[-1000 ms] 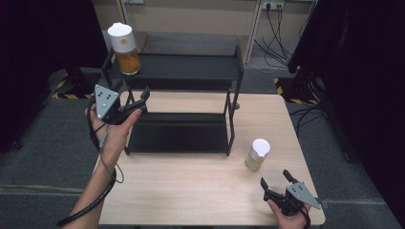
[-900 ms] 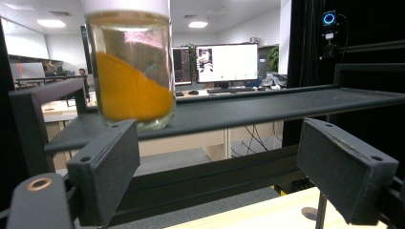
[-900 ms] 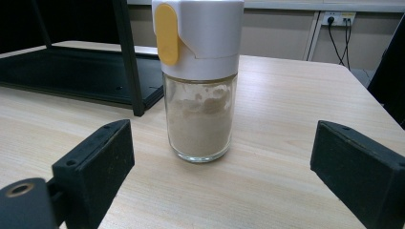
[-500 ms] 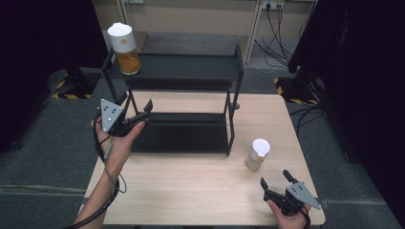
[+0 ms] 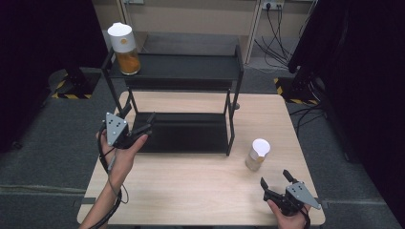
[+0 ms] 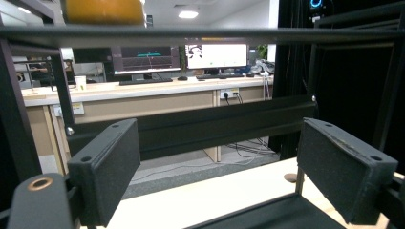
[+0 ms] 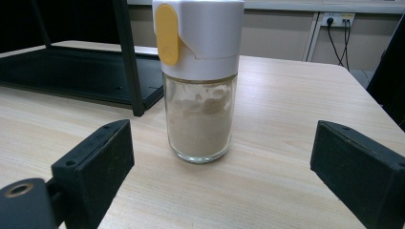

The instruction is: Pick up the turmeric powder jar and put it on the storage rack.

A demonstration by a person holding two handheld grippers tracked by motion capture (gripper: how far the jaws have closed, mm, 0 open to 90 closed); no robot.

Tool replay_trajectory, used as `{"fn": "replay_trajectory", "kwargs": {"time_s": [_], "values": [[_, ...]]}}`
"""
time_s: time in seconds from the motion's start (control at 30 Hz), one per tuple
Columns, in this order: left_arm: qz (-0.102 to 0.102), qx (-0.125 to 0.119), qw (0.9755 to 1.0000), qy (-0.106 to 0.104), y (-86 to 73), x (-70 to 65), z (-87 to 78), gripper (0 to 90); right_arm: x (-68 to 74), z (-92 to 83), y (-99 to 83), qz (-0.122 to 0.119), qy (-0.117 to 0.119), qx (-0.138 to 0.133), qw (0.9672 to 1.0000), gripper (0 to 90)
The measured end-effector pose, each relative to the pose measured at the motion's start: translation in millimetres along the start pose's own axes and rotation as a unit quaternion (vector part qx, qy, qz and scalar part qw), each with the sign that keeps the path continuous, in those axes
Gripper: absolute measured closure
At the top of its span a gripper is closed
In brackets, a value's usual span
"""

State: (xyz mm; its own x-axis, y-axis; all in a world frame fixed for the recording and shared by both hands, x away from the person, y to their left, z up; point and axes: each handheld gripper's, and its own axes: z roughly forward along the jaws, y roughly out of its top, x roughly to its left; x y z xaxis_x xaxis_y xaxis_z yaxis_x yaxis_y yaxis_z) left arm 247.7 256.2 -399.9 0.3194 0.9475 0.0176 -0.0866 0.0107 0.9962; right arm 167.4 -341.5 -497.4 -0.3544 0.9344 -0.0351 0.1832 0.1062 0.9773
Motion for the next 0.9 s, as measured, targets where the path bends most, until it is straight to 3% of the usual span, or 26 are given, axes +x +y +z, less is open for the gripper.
{"fn": "replay_trajectory", "kwargs": {"time_s": [0.9], "values": [[-0.011,0.036,0.9993,-0.002,-58.3,-6.3,-26.9,14.3,0.1,-0.1,-0.2,0.000,0.000,-0.001,1.0000,7.8]]}}
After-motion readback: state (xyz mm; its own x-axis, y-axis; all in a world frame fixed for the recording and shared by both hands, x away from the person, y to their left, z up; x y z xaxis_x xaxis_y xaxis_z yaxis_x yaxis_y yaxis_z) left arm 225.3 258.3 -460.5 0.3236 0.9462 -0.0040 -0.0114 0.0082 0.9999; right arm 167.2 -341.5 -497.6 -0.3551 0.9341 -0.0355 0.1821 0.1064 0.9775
